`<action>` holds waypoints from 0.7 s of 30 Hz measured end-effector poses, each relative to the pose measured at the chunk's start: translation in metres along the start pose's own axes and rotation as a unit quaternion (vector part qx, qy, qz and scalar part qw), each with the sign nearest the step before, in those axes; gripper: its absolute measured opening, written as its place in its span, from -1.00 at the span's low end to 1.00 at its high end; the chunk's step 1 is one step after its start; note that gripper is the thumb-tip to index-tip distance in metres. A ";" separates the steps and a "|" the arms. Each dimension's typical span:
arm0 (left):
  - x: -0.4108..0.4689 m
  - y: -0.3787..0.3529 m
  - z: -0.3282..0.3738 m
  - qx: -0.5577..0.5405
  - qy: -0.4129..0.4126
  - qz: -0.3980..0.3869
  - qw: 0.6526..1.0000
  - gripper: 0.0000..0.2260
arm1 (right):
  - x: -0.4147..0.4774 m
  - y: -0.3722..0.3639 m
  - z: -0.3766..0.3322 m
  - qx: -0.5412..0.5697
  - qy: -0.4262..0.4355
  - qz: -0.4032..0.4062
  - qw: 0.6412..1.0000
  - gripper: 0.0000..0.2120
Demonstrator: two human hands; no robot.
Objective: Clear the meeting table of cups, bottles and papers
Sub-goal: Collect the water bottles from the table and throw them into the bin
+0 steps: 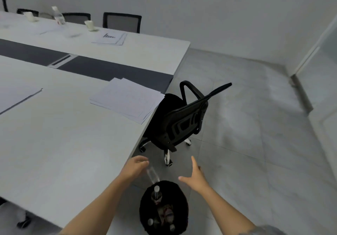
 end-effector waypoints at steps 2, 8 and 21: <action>-0.005 0.017 0.012 -0.024 -0.016 0.033 0.999 -0.82 | 0.000 0.015 -0.016 -0.008 0.024 0.021 0.999 -0.04; -0.012 0.048 0.017 -0.046 -0.046 0.093 0.994 -0.91 | 0.005 0.030 -0.050 -0.030 0.070 0.026 0.997 -0.10; -0.013 0.094 -0.038 0.166 -0.063 0.190 0.965 -0.76 | 0.028 -0.049 -0.061 -0.097 0.076 -0.086 0.989 -0.15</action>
Point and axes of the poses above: each hand's wrist, its own x-axis towards the middle knuckle, its own y-axis out of the back of the hand, z = x × y, the point moved 3 cm from there along x, towards the middle knuckle, and after that the axes turned 13 degrees about -x, right-handed, at the moved point
